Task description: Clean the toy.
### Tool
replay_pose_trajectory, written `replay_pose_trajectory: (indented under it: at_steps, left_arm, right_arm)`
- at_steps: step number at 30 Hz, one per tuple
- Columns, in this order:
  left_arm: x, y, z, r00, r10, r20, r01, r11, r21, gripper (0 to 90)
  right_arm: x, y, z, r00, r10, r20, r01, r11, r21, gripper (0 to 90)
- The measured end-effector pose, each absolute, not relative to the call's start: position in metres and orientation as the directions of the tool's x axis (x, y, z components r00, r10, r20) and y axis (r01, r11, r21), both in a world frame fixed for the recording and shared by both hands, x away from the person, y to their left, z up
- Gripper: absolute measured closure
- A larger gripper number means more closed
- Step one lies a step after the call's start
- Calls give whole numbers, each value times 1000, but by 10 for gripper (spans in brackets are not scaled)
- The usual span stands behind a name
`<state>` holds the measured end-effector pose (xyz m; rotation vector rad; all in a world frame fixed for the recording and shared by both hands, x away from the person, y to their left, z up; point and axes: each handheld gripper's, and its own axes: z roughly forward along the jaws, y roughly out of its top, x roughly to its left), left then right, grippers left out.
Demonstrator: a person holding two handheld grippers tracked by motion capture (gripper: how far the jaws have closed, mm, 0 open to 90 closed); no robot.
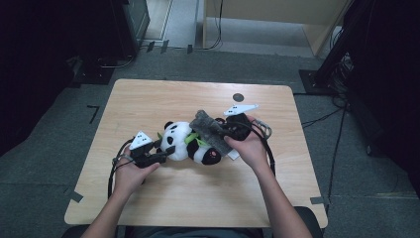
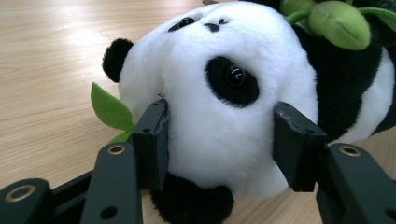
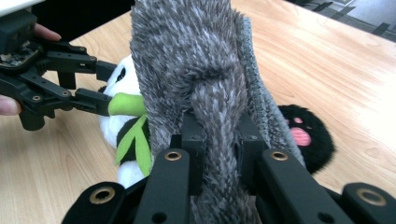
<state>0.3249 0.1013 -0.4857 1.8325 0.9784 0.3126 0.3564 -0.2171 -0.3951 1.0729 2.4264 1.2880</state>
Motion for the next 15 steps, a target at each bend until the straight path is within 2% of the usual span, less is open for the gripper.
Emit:
replay_pose_trajectory:
  at_steps: [8,15]
  left_arm:
    - [325,101,-486,640,741,-204,485,-183,855,442]
    - [325,101,-485,641,739,-207,488,-184,853,442]
  right_arm:
    - [361,-211,-411,-715,677,174,535,370,760,795]
    - [361,-218,-419,-703,682,202,546,335,768,792]
